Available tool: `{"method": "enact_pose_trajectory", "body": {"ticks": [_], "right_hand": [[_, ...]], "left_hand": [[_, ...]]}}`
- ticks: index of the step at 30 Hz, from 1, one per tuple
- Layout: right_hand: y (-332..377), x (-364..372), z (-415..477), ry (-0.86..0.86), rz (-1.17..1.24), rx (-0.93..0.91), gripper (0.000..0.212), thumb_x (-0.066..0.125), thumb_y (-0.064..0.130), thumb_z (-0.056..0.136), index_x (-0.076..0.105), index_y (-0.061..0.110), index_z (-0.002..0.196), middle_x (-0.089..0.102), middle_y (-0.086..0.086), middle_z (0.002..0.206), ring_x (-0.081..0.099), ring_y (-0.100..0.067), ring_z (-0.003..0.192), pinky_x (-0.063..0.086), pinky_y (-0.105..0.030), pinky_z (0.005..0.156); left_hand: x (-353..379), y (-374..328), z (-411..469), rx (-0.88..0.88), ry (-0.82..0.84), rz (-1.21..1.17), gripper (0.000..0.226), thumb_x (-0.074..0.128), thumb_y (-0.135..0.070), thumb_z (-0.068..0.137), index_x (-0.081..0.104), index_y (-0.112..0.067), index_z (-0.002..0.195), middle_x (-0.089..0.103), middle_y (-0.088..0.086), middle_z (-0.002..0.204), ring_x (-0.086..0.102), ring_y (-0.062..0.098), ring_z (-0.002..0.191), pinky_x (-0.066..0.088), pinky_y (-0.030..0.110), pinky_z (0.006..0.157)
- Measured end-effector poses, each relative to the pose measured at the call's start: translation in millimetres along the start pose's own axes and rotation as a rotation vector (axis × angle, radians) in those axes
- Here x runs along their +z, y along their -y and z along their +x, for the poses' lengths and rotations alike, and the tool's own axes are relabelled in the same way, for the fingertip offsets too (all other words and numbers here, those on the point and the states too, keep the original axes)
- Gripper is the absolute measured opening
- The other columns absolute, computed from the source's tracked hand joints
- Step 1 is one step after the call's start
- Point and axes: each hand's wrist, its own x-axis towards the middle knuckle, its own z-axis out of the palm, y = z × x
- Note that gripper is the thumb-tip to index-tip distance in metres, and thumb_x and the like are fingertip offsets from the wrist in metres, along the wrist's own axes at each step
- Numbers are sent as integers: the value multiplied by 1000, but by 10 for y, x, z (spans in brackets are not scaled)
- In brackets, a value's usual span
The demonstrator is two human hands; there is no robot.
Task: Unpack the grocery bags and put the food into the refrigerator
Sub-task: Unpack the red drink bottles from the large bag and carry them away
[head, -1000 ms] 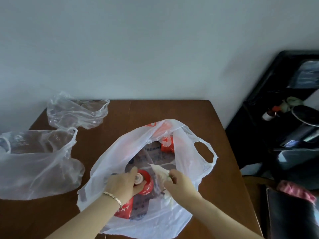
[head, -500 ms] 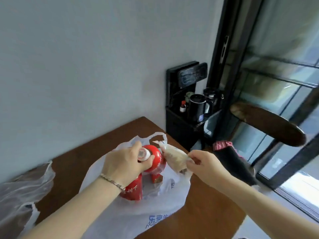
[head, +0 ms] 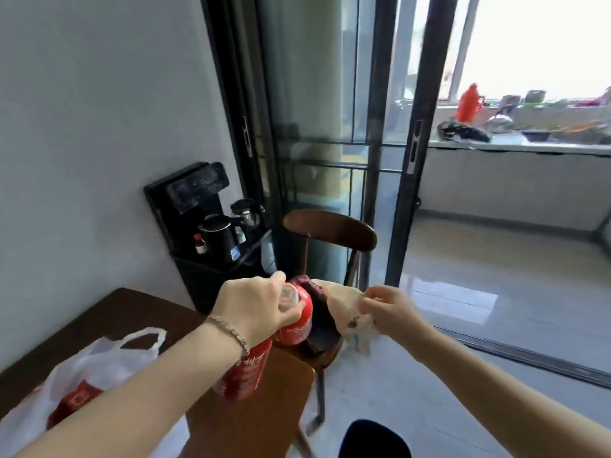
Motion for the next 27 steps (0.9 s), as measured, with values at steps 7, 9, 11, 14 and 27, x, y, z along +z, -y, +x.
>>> {"method": "enact_pose_trajectory", "body": {"ticks": [7, 9, 11, 14, 27], "right_hand": [[-1102, -2364, -820, -237, -367, 133, 25, 56, 10, 85, 55, 19, 61, 56, -1, 69, 50, -17, 71, 36, -25, 57], [-1309, -3004, -1088, -279, -474, 179, 25, 55, 15, 86, 54, 22, 63, 59, -1, 76, 53, -15, 74, 39, -25, 60], [-1482, -3596, -1354, -312, -558, 229, 25, 54, 17, 87, 55, 25, 63, 61, 1, 78, 54, -13, 74, 41, -24, 64], [-1753, -4376, -1758, -404, -634, 333, 18, 54, 18, 86, 70, 9, 83, 68, -6, 87, 58, -20, 80, 44, -29, 71], [-2734, -7066, -3501, -1145, -650, 829, 16, 49, 25, 87, 62, 21, 79, 66, -1, 89, 61, -24, 86, 43, -28, 66]], "left_hand": [[-262, -2410, 769, 201, -99, -183, 41, 42, -59, 87, 55, -21, 95, 69, 1, 86, 67, 21, 82, 39, 24, 62], [-394, -3123, 973, 316, -124, -230, 41, 56, -57, 79, 60, -17, 83, 67, 4, 70, 68, 24, 65, 41, 23, 54], [-592, -3814, 1154, 478, -160, -182, 38, 77, -50, 64, 62, -16, 68, 56, 3, 52, 62, 19, 45, 45, 23, 39], [-801, -4806, 1393, 557, -112, -310, 38, 52, -55, 84, 58, -18, 93, 66, 2, 79, 67, 21, 73, 46, 26, 58], [-1746, -8607, 2302, 1210, -156, -684, 40, 41, -57, 88, 41, -18, 82, 52, -4, 69, 64, 25, 79, 38, 28, 65]]}}
